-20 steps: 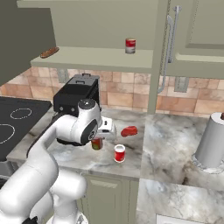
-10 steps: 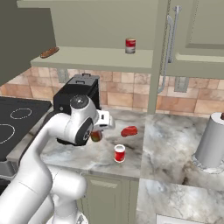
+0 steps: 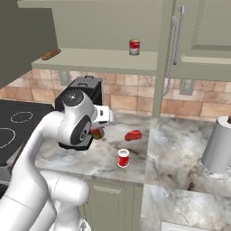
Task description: Pick the cans from the counter and place them in their designated side in the cabinet.
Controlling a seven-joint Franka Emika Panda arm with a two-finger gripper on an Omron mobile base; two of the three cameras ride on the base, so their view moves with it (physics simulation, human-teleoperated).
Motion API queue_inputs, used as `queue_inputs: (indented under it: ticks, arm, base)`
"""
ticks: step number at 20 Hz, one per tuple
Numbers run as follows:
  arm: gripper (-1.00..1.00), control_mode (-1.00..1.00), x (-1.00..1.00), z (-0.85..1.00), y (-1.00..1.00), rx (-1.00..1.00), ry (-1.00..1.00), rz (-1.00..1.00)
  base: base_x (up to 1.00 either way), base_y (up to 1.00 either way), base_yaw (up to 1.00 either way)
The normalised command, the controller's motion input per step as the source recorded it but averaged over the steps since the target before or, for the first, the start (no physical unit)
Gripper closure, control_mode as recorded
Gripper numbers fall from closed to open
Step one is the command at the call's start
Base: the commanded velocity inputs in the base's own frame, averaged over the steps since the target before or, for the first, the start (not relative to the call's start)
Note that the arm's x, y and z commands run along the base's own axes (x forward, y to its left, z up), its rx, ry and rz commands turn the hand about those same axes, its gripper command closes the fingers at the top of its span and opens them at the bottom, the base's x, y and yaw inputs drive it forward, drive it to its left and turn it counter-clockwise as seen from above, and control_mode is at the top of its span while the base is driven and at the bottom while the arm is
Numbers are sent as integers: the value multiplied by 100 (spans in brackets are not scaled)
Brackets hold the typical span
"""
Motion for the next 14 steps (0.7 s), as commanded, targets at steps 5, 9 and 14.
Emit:
queue_inputs:
  ticks: [5, 9, 14]
  arm:
    - [100, -100, -21, 50, -7, -3, -10, 4]
    - [100, -100, -15, 48, -5, -1, -12, 5]
    - [100, -100, -9, 47, -2, 0, -11, 4]
  base:
    - [0, 0, 0]
    - [0, 0, 0]
    - [0, 0, 0]
